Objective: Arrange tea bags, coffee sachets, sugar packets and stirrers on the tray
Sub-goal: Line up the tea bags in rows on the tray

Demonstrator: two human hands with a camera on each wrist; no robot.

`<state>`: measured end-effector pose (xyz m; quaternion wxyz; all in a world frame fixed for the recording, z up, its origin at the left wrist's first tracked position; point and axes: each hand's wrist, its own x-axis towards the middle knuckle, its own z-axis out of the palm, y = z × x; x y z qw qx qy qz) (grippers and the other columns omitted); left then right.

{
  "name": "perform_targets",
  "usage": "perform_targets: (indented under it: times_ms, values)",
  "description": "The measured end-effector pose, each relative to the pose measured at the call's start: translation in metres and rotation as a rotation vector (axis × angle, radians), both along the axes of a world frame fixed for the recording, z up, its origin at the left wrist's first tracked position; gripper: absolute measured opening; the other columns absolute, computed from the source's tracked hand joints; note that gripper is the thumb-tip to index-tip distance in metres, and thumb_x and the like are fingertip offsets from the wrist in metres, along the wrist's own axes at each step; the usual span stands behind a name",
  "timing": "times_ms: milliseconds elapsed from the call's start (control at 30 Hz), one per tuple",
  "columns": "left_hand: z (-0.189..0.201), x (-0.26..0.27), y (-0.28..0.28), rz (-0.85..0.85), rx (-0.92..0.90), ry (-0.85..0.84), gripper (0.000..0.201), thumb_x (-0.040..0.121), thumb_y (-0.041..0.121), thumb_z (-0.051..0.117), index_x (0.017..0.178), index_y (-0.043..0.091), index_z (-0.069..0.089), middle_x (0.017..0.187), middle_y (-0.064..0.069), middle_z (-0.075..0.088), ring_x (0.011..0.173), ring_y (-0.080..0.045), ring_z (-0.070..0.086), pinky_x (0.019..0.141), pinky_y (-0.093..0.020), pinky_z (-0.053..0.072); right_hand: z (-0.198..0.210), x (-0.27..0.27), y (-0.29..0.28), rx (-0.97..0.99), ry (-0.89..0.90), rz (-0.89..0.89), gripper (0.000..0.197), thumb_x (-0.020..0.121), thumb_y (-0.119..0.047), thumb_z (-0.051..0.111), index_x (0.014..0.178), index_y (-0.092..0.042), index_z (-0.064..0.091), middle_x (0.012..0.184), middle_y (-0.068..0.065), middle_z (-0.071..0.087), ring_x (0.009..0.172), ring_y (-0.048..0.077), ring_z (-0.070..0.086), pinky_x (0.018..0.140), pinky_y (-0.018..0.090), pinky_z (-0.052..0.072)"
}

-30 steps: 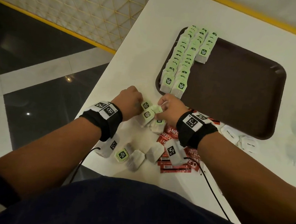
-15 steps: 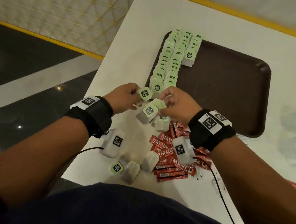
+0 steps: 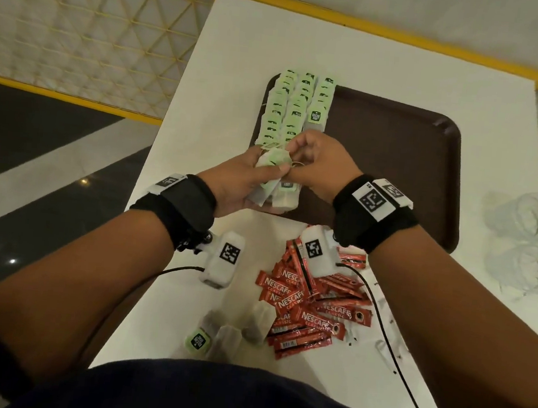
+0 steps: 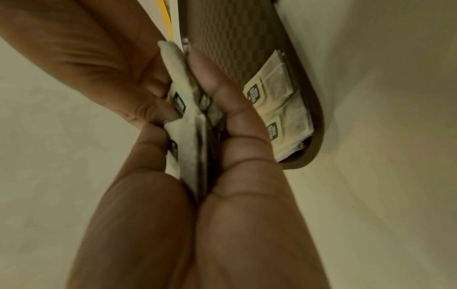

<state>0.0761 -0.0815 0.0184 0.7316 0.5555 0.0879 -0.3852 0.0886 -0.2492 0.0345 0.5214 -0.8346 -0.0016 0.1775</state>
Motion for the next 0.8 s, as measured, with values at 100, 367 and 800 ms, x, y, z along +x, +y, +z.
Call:
perform_targets:
  times_ms: [100, 367, 800]
  values:
    - [-0.002, 0.012, -0.003, 0.017, 0.020, -0.035, 0.046, 0.098, 0.019, 0.056, 0.141, 0.022, 0.039, 0.128, -0.005, 0.062, 0.102, -0.022, 0.070, 0.071, -0.039, 0.059, -0.004, 0.007, -0.010, 0.019, -0.021, -0.068, 0.032, 0.071, -0.008, 0.084, 0.093, -0.012, 0.061, 0.085, 0.011, 0.060, 0.073, 0.016, 0.053, 0.072, 0.035, 0.052]
    - [-0.021, 0.043, -0.017, 0.129, 0.025, -0.065, 0.048, 0.098, 0.014, 0.057, 0.141, 0.020, 0.037, 0.134, -0.006, 0.059, 0.113, -0.025, 0.065, 0.084, -0.050, 0.057, -0.026, 0.012, -0.031, 0.088, 0.161, -0.224, 0.035, 0.079, -0.019, 0.079, 0.106, -0.007, 0.059, 0.089, 0.009, 0.067, 0.071, 0.013, 0.063, 0.058, 0.023, 0.053]
    - [-0.035, 0.066, -0.026, 0.149, 0.010, -0.132, 0.058, 0.089, 0.003, 0.066, 0.140, 0.015, 0.042, 0.132, -0.010, 0.062, 0.115, -0.030, 0.064, 0.078, -0.041, 0.056, -0.046, 0.033, -0.035, 0.288, 0.169, -0.344, 0.014, 0.087, -0.003, 0.069, 0.088, -0.016, 0.064, 0.084, 0.008, 0.067, 0.068, 0.016, 0.062, 0.056, 0.021, 0.049]
